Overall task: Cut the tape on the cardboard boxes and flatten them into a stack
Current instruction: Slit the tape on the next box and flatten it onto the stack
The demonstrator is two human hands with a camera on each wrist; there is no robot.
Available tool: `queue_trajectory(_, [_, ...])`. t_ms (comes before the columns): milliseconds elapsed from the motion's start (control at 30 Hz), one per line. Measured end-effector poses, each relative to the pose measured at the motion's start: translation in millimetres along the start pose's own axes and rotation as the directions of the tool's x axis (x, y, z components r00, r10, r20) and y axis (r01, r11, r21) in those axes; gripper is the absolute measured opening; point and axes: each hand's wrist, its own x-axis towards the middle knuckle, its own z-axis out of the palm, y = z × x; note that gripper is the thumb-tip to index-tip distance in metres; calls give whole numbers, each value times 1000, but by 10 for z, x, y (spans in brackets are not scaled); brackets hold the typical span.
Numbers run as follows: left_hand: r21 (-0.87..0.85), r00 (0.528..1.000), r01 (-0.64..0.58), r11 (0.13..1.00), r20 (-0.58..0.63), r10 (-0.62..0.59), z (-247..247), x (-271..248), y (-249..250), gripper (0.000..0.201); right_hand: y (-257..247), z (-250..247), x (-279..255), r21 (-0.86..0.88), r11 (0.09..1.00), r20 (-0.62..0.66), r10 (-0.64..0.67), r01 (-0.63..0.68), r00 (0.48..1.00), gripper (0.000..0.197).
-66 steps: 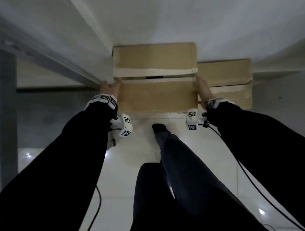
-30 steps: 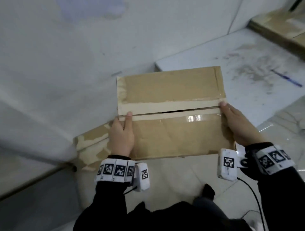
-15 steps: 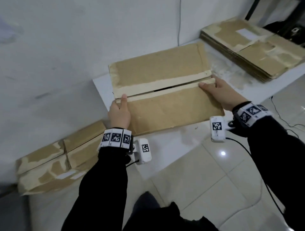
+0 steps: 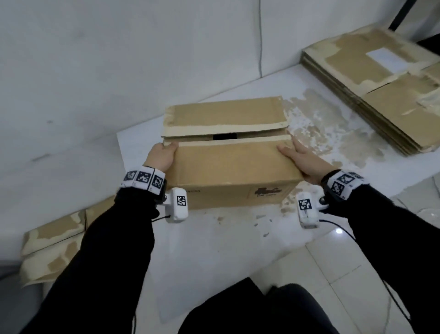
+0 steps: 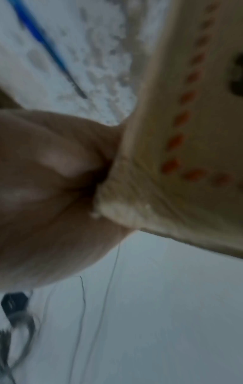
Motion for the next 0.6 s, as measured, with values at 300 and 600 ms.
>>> queue_trajectory(300, [226, 926, -196, 954, -278, 256, 53, -743, 686, 53, 434, 357, -164, 312, 947, -203, -10, 74, 979, 53])
queue_trajectory(600, [598, 941, -167, 784, -141, 309, 2087, -1265, 1387, 97, 184, -722, 1028, 209, 968, -105, 167, -142, 980, 49])
